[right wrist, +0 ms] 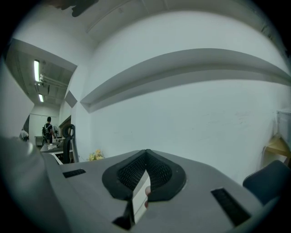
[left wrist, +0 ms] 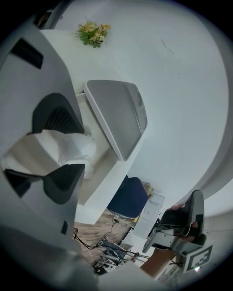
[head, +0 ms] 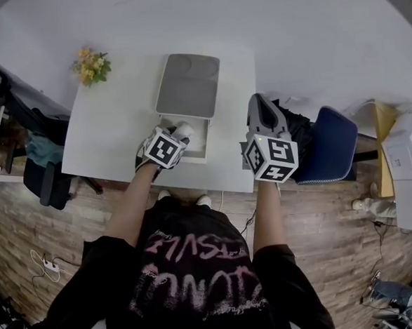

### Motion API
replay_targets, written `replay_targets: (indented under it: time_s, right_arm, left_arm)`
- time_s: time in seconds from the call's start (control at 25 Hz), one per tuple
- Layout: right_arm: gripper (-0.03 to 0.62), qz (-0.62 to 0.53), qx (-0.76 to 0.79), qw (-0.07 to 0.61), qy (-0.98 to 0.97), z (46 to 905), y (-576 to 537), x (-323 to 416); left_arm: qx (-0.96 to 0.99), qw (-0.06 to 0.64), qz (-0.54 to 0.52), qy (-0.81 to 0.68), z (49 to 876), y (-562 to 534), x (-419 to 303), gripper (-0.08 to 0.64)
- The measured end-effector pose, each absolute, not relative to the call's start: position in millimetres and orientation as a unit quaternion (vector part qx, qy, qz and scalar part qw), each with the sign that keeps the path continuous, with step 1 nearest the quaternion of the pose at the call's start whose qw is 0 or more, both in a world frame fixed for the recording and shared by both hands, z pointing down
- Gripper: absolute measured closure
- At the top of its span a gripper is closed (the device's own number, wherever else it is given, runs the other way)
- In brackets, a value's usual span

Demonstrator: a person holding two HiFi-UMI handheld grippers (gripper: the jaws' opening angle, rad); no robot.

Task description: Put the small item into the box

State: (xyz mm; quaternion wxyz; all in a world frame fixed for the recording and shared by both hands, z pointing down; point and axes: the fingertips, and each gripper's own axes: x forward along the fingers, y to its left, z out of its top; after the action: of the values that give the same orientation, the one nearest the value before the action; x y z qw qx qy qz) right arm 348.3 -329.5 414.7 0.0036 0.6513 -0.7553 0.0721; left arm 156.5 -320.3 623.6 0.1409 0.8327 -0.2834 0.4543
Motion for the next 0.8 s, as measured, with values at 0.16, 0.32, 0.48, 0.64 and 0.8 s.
replay_targets:
  time_s: [0.16,0.32,0.48,0.64,0.8]
  right_arm:
    - [0.58,0.076,0.648,0.003,-0.758,416.1,-331.2,344.1]
    - [0.58,0.074,0.643,0.003,-0.762,414.4,-333.0,338.6]
    - [0.58,0.075,0.64,0.005,-0.764,414.9,-332.1,336.7]
    - [0.58,0.076,0.638,0.006,-0.766,415.8,-329.6,331.1]
    - [0.58,0.076,0.635,0.006,-0.769,413.7,-329.2,324.9]
  left_arm:
    - [0.835,0.138,0.446,-0.292,621.2,-322.0,154.0,0.348]
    - [0.842,0.142,0.424,-0.301,612.3,-323.8,154.5,0.362]
    - [0.847,0.142,0.404,-0.315,602.7,-324.2,152.2,0.391]
    - [0.848,0.138,0.382,-0.34,594.7,-325.8,143.9,0.437]
    - [0.848,0.131,0.36,-0.367,585.7,-328.9,136.6,0.532]
